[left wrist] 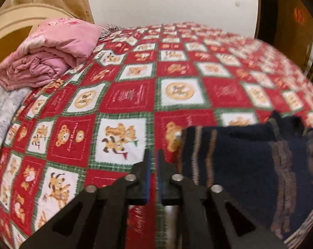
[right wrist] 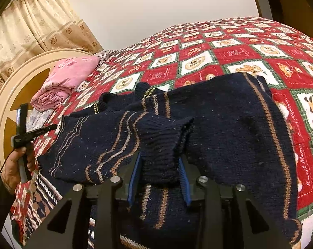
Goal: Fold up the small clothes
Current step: 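Hold the folded sleeves with the right tool while the left tool opens and withdraws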
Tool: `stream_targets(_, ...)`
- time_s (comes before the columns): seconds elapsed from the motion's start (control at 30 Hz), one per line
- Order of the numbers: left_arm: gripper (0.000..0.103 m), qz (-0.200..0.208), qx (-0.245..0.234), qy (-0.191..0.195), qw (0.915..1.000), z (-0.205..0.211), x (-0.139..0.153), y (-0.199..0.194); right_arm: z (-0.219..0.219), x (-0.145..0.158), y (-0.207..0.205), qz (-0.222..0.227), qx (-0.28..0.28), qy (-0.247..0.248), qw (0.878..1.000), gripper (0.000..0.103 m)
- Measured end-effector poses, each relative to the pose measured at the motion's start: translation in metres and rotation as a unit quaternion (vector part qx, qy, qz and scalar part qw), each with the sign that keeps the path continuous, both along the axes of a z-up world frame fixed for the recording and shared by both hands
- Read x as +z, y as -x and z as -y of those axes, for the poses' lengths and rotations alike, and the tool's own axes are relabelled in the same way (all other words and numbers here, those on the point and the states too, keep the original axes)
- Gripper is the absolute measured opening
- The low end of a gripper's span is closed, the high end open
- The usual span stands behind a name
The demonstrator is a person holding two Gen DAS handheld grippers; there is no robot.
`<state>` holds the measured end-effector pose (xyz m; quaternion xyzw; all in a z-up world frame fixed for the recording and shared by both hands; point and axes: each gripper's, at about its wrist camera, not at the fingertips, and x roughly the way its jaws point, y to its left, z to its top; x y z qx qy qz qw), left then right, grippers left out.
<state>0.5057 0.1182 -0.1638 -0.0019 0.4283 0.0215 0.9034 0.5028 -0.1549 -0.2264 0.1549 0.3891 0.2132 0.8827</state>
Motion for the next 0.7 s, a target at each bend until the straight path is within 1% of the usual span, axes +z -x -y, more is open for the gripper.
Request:
stream_targets(0.03, 0.045, -0.002, -0.002, 0.021, 0.9998, 0.001, 0.005, 0.001, -0.001, 0.000, 0.000, 0.001, 0.003, -0.001, 1.000, 0.043)
stream_targets(0.07, 0.062, 0.004, -0.005, 0.029, 0.9996, 0.006, 0.008, 0.003, -0.001, 0.001, 0.001, 0.003, 0.006, -0.001, 1.000, 0.045)
stream_targets(0.1, 0.066, 0.011, -0.008, 0.023, 0.9996, 0.012, 0.010, 0.004, -0.002, 0.001, 0.001, 0.005, 0.008, -0.001, 1.000, 0.048)
stream_targets(0.13, 0.068, 0.013, -0.011, 0.011, 0.9998, 0.020, 0.010, 0.002, -0.003, 0.001, 0.002, 0.006, 0.010, 0.000, 1.000, 0.049)
stream_targets(0.23, 0.068, -0.006, -0.013, -0.029, 0.9995, 0.039, -0.003, 0.002, -0.003, 0.001, 0.002, 0.007, 0.012, -0.003, 1.000, 0.050)
stream_targets(0.27, 0.068, -0.021, -0.014, -0.043, 0.9987, 0.046, -0.013, 0.002, -0.002, 0.001, 0.003, 0.007, 0.012, -0.005, 1.000, 0.050)
stream_targets(0.33, 0.068, -0.038, -0.016, -0.053, 0.9977, 0.047, -0.024, 0.001, -0.001, 0.001, 0.003, 0.008, 0.010, -0.006, 1.000, 0.050)
stream_targets(0.4, 0.068, -0.037, -0.004, -0.064, 0.9973, 0.044, -0.028, -0.001, -0.001, 0.002, 0.004, 0.010, 0.009, -0.007, 1.000, 0.050)
stream_targets(0.47, 0.068, -0.035, 0.007, -0.056, 0.9978, 0.039, -0.027, -0.006, 0.001, 0.002, 0.003, 0.010, 0.009, -0.012, 1.000, 0.050)
stream_targets(0.5, 0.068, -0.041, 0.014, -0.056, 0.9975, 0.037, -0.027, -0.011, 0.001, 0.002, 0.003, 0.011, 0.010, -0.013, 1.000, 0.050)
stream_targets(0.53, 0.064, -0.046, 0.012, -0.052, 0.9975, 0.037, -0.029, -0.014, 0.001, 0.002, 0.003, 0.011, 0.010, -0.014, 1.000, 0.050)
stream_targets(0.57, 0.054, -0.055, 0.004, -0.054, 0.9970, 0.039, -0.031, -0.018, 0.002, 0.002, 0.003, 0.011, 0.010, -0.016, 1.000, 0.050)
stream_targets(0.63, 0.045, -0.061, -0.010, -0.063, 0.9961, 0.046, -0.034, -0.021, 0.003, 0.002, 0.003, 0.012, 0.011, -0.020, 1.000, 0.050)
stream_targets(0.7, 0.044, -0.050, -0.007, -0.078, 0.9957, 0.052, -0.030, -0.022, 0.005, 0.002, 0.004, 0.013, 0.012, -0.026, 1.000, 0.050)
